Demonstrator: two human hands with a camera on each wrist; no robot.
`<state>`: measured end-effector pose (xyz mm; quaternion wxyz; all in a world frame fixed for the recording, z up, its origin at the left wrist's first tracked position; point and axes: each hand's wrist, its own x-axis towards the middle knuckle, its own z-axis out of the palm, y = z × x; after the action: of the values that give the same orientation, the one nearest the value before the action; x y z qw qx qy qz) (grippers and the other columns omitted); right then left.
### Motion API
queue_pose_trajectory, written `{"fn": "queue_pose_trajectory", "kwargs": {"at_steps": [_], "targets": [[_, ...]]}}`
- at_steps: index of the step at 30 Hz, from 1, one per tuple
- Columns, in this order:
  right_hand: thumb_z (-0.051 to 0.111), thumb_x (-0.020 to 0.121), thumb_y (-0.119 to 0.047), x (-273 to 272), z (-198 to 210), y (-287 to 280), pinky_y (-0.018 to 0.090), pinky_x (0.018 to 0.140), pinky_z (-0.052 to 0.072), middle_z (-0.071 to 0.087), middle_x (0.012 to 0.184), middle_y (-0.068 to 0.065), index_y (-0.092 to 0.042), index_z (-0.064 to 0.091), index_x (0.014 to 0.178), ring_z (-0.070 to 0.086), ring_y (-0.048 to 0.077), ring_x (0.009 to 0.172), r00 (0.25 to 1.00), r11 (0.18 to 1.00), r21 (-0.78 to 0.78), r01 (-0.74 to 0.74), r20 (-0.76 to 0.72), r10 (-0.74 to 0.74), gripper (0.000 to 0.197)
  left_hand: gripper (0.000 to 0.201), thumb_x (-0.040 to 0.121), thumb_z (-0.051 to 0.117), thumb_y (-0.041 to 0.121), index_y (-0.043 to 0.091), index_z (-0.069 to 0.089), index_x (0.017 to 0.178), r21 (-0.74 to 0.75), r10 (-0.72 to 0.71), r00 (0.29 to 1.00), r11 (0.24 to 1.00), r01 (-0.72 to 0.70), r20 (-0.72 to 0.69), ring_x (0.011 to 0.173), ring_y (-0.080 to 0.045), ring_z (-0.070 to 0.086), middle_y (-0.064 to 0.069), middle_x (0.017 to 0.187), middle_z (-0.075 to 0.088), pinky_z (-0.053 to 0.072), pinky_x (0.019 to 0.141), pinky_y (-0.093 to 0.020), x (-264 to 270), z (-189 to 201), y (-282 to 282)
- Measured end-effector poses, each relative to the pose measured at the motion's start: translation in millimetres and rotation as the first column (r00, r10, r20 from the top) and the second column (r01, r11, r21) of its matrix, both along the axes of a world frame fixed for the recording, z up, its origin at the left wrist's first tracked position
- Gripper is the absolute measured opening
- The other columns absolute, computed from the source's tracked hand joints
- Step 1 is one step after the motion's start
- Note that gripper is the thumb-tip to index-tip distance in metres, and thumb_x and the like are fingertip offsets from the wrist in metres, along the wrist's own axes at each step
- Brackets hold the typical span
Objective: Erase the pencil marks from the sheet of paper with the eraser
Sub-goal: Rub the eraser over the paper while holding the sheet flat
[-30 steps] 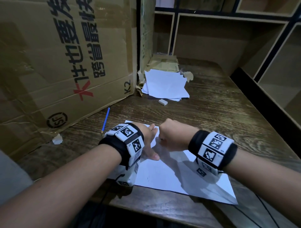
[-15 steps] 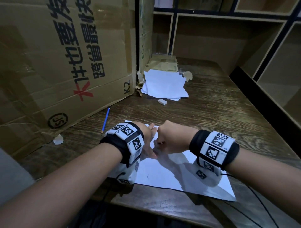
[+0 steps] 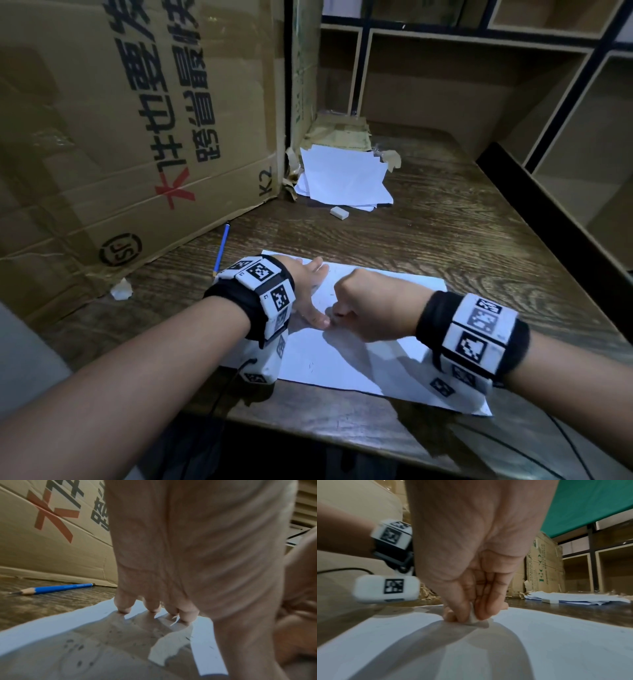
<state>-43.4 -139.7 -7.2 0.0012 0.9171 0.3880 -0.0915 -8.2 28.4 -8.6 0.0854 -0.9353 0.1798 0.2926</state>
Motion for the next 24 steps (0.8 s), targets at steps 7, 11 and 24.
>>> {"fn": "queue_pose_trajectory", "kwargs": {"at_steps": [7, 11, 24], "targets": [[0.055, 0.091, -0.027, 22, 3, 4, 0.042, 0.06, 0.052, 0.046, 0.06, 0.003, -0.018, 0.039, 0.05, 0.052, 0.029, 0.059, 0.991, 0.997, 0.035, 0.074, 0.109, -0.077, 0.046, 0.133, 0.072, 0.065, 0.08, 0.024, -0.019, 0.157, -0.051, 0.017, 0.999, 0.999, -0.018, -0.032, 0.153, -0.022, -0.013, 0.01, 0.164, -0.024, 0.014, 0.121, -0.05, -6, 4, 6], [0.049, 0.096, -0.036, -7, 7, 4, 0.043, 0.068, 0.054, 0.05, 0.075, 0.005, -0.017, 0.042, 0.057, 0.057, 0.032, 0.072, 0.998, 0.997, -0.061, 0.042, 0.057, -0.039, 0.044, 0.132, 0.074, 0.067, 0.075, 0.022, -0.021, 0.157, -0.07, 0.025, 0.999, 0.997, -0.028, -0.045, 0.152, -0.02, -0.018, 0.01, 0.163, -0.026, 0.012, 0.123, -0.051, -9, 2, 7], [0.051, 0.092, -0.045, -18, 3, 7, 0.039, 0.063, 0.049, 0.054, 0.071, 0.004, -0.017, 0.07, 0.074, 0.056, 0.029, 0.07, 0.999, 0.999, -0.012, -0.033, 0.026, 0.033, 0.038, 0.136, 0.071, 0.067, 0.078, 0.022, -0.025, 0.154, -0.022, 0.044, 0.998, 0.999, -0.045, -0.045, 0.152, -0.023, -0.018, 0.009, 0.162, -0.03, 0.014, 0.122, -0.053, -7, 0, 2]]}}
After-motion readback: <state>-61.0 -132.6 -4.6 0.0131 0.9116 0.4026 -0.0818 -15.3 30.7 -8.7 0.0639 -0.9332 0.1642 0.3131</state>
